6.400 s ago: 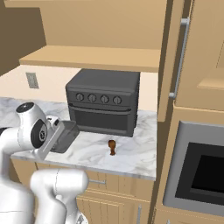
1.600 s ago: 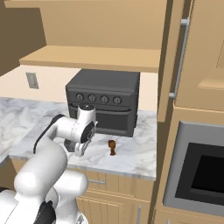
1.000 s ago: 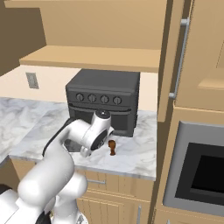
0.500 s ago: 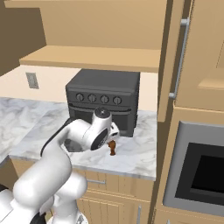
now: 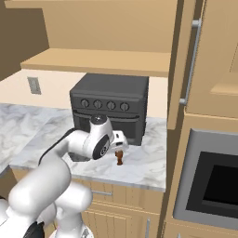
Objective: Retrieve the tupperware from the cabinet, then place the raw meat into the tupperware to avoid contamination.
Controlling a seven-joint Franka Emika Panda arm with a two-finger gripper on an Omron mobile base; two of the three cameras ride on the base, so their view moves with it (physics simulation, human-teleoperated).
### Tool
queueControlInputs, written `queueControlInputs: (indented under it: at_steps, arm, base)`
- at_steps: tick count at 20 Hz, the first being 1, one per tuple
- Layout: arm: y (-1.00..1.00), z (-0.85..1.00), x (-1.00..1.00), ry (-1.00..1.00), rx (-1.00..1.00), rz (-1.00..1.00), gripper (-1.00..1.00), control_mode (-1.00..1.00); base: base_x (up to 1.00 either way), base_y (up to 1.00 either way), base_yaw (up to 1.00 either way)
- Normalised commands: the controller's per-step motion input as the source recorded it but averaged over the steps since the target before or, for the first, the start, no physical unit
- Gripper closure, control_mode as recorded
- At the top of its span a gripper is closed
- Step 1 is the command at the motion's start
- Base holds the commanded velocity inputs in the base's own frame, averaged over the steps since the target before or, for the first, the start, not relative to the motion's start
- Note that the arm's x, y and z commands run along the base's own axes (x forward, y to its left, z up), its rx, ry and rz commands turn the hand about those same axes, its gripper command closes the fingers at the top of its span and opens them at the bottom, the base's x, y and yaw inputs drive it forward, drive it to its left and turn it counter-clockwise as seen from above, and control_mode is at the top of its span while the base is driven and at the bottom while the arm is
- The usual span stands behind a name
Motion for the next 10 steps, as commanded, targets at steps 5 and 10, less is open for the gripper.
queueControlInputs:
  at_steps: [5,10]
  arm:
    - [-0.20,0.00,0.31,0.07,-0.01,-0.21,-1.00,-1.00]
    - [-0.10,-0.02,0.23,0.02,0.00,-0.07,-1.00,-1.00]
  base:
    - [0.00,0.00,0.00]
    - [0.00,0.00,0.00]
